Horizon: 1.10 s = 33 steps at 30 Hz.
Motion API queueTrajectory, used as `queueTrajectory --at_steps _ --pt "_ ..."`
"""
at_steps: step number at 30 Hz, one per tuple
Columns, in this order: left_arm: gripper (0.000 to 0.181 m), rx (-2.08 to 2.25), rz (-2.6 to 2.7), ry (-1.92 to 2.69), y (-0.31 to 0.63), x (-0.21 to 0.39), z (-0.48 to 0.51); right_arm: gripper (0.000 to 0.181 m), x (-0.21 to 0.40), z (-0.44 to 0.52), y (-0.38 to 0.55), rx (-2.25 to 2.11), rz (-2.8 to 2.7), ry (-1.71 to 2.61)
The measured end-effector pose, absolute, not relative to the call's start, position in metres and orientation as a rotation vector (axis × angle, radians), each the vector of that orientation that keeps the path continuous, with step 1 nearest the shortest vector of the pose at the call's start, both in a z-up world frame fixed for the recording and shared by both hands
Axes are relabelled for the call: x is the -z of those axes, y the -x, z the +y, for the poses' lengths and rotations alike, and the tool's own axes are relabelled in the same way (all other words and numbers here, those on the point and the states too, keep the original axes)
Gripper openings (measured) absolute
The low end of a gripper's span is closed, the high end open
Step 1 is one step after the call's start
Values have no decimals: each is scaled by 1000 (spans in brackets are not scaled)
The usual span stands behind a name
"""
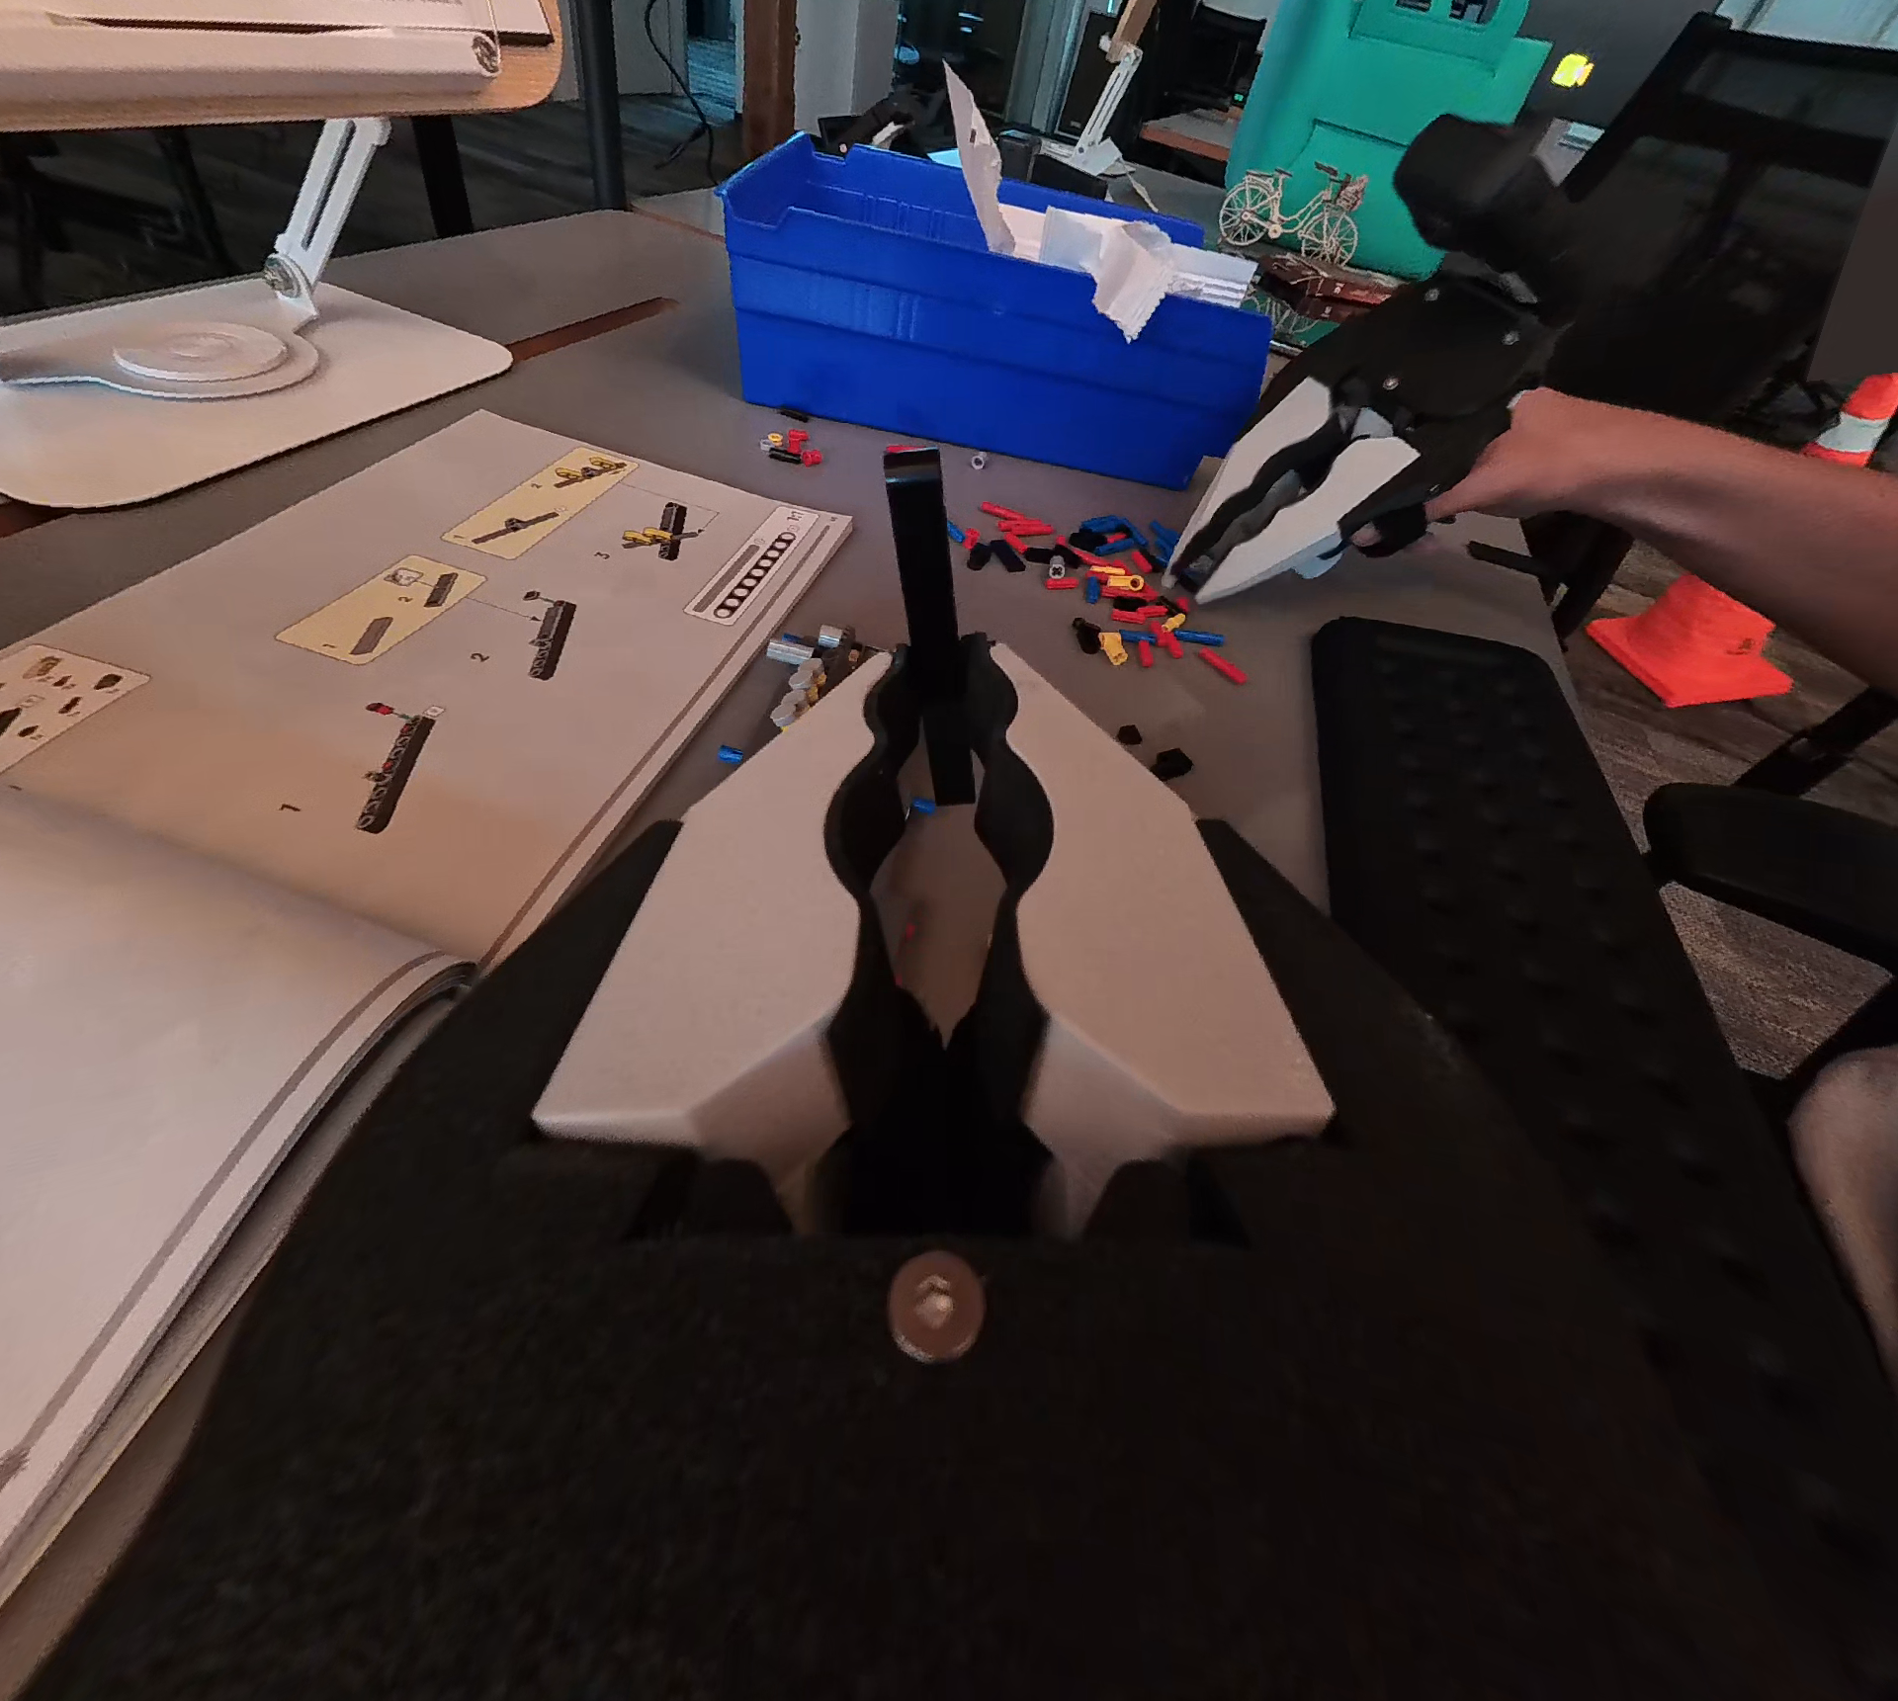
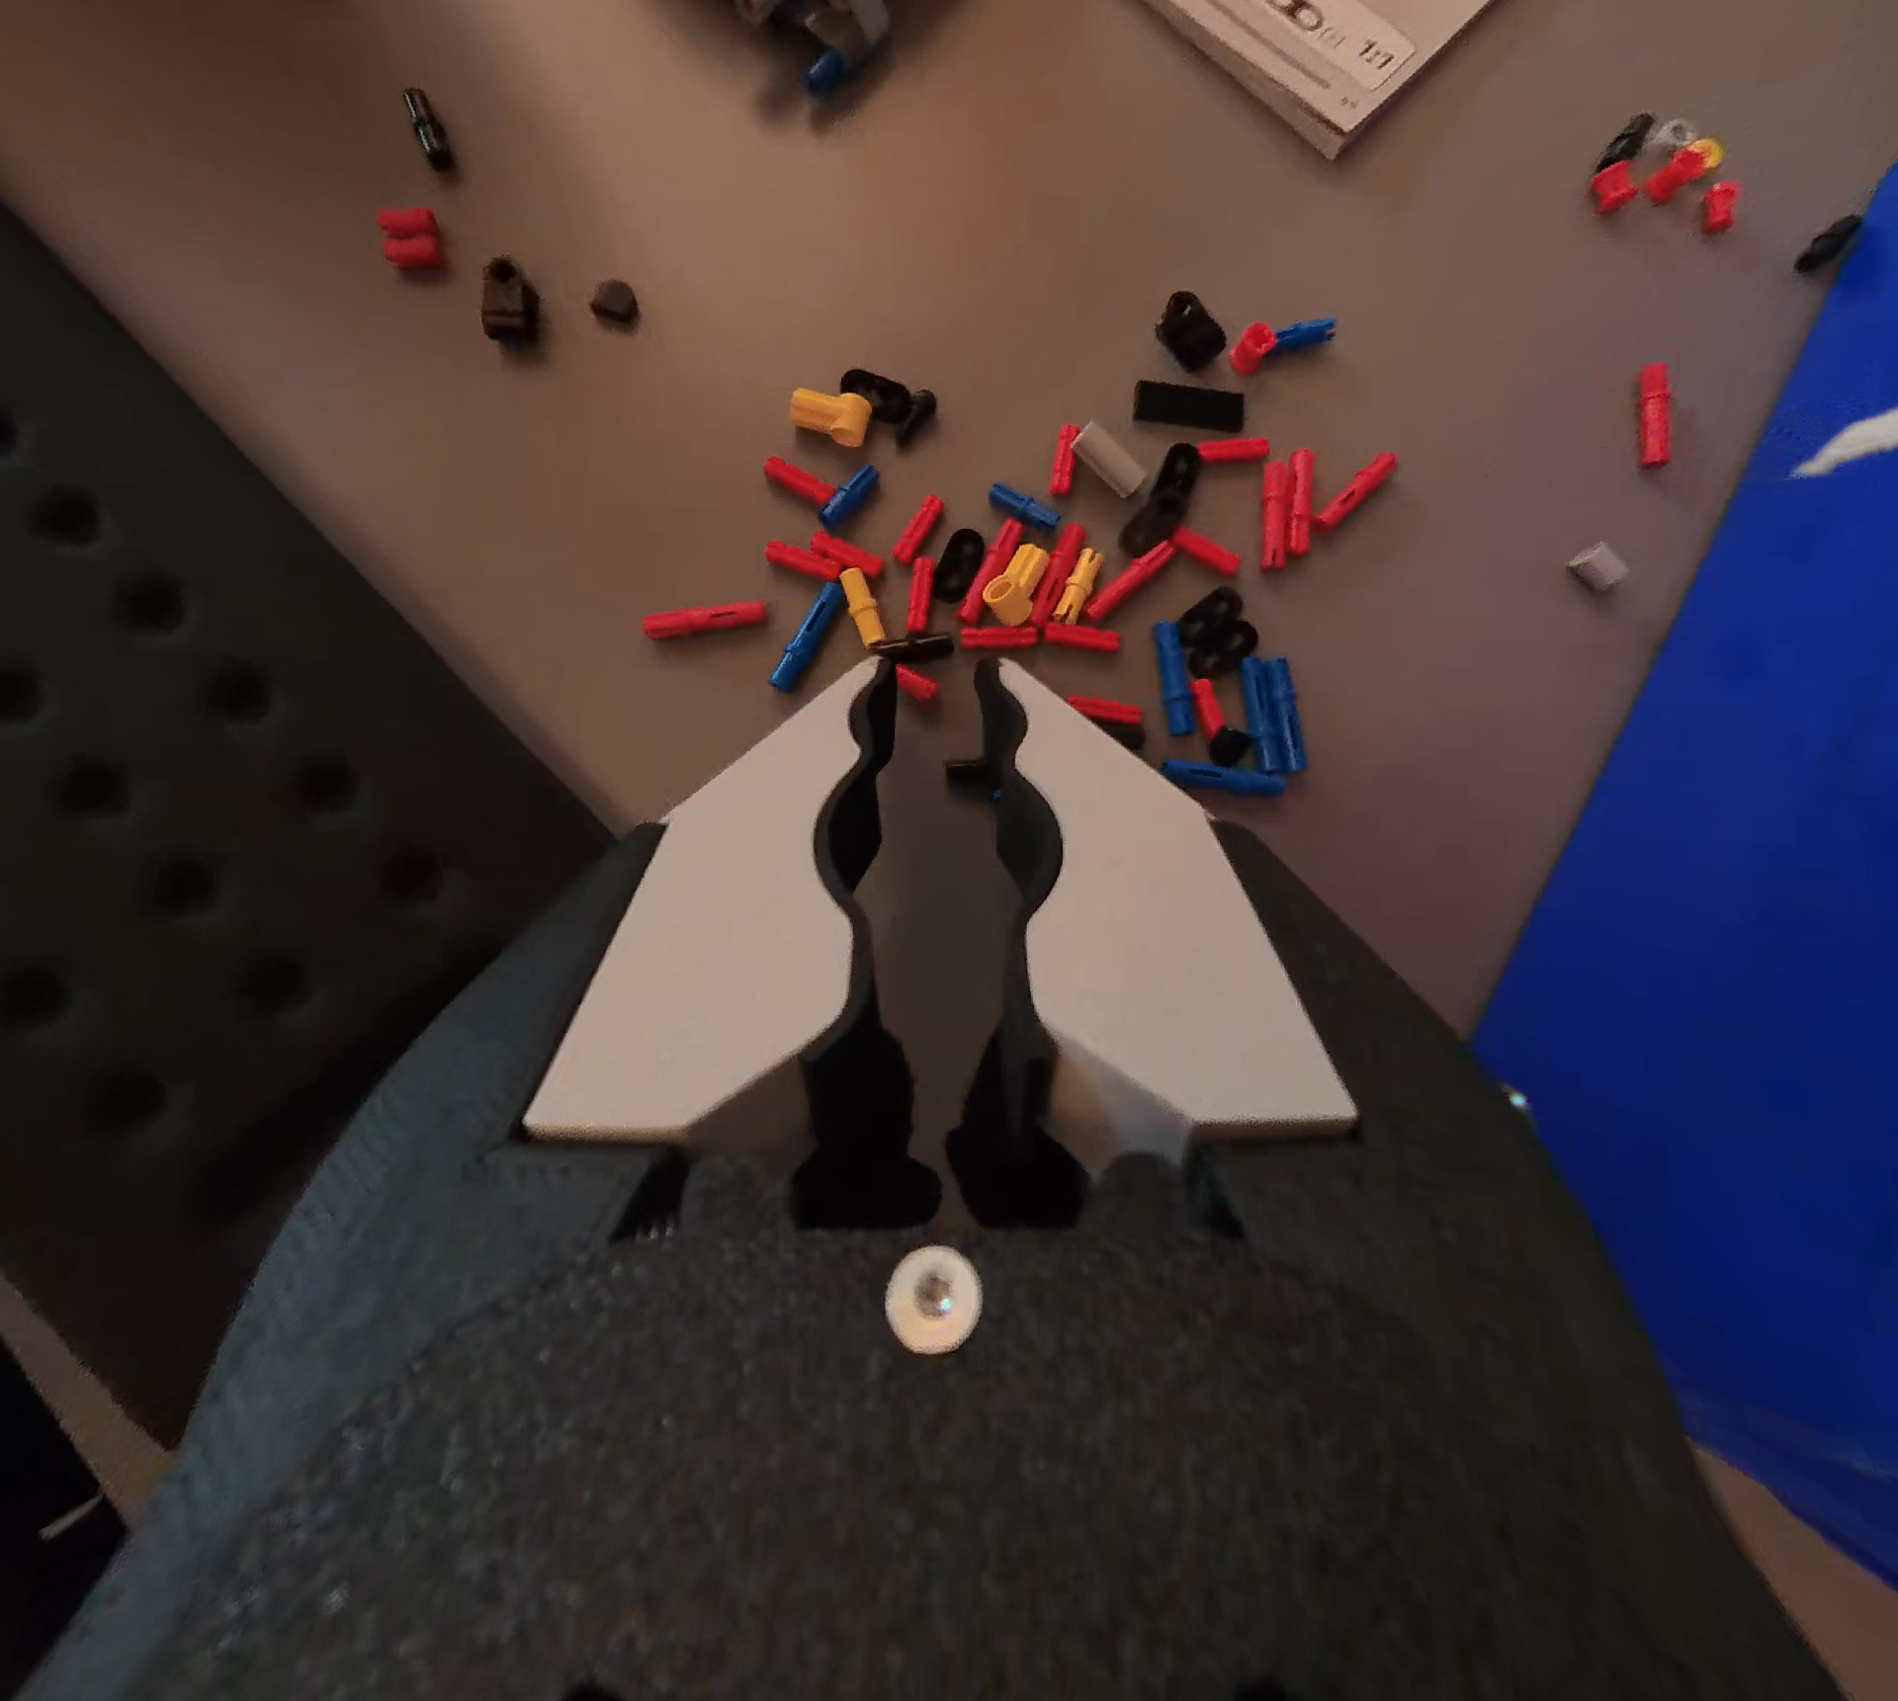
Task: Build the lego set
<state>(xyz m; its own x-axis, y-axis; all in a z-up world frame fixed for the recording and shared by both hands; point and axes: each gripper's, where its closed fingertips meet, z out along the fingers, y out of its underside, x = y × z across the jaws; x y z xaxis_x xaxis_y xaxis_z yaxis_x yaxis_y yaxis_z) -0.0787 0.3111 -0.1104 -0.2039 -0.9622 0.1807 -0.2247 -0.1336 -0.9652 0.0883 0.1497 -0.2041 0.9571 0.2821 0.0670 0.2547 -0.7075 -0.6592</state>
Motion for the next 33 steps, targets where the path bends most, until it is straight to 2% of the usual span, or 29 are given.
queueTrajectory --at_steps 11,33 --pt "6 1393 1465 1363 80 110 310 15 213 144 -78 -227 -447 2394" --pt "6 1383 1468 1344 81 107 308 8 213 127 -69 -170 -450 2336"
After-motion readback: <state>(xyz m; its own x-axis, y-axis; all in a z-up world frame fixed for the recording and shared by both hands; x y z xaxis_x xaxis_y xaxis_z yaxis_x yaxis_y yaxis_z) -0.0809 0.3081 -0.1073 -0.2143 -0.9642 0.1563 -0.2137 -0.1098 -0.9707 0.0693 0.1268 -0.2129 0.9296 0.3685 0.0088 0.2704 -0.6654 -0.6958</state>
